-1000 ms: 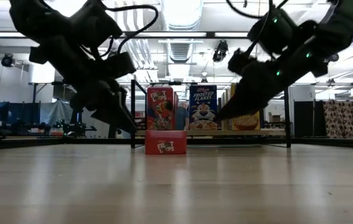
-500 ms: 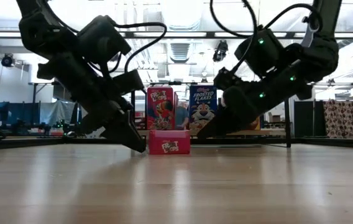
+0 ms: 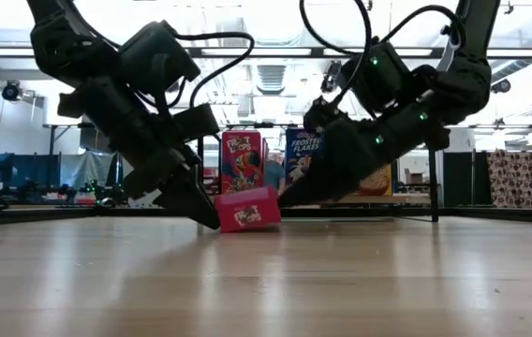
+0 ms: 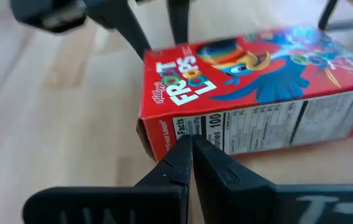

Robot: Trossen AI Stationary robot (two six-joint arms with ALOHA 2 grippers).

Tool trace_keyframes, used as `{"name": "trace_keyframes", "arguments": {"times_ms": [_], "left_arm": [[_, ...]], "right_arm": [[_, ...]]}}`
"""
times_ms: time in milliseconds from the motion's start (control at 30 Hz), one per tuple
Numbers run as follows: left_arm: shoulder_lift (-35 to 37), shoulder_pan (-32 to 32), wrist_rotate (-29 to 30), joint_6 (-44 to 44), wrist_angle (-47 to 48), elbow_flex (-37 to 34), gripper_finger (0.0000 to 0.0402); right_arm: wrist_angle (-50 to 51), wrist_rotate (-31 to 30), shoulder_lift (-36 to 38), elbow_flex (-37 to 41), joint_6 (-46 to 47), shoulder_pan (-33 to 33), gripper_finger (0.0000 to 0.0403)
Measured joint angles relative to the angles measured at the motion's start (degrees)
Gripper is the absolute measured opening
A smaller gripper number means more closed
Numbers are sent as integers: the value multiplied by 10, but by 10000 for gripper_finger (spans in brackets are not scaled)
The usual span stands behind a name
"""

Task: Stack cereal on shelf
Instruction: Put the red cereal box on the shelf aligned with the other red cereal boxes

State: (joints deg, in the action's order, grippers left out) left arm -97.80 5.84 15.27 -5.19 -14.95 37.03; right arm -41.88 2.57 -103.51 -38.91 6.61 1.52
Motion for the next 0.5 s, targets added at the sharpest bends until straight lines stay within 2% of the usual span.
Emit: {"name": "trace_keyframes", "arguments": {"times_ms": [167,500], "left_arm": [[3,0,-3,-9,11,16,68],[83,-3,-89,-77,62,38,68]], "right_arm": [[-1,5,27,-1,13,-2,9],[60,20,100,1,74,-5,9]]}}
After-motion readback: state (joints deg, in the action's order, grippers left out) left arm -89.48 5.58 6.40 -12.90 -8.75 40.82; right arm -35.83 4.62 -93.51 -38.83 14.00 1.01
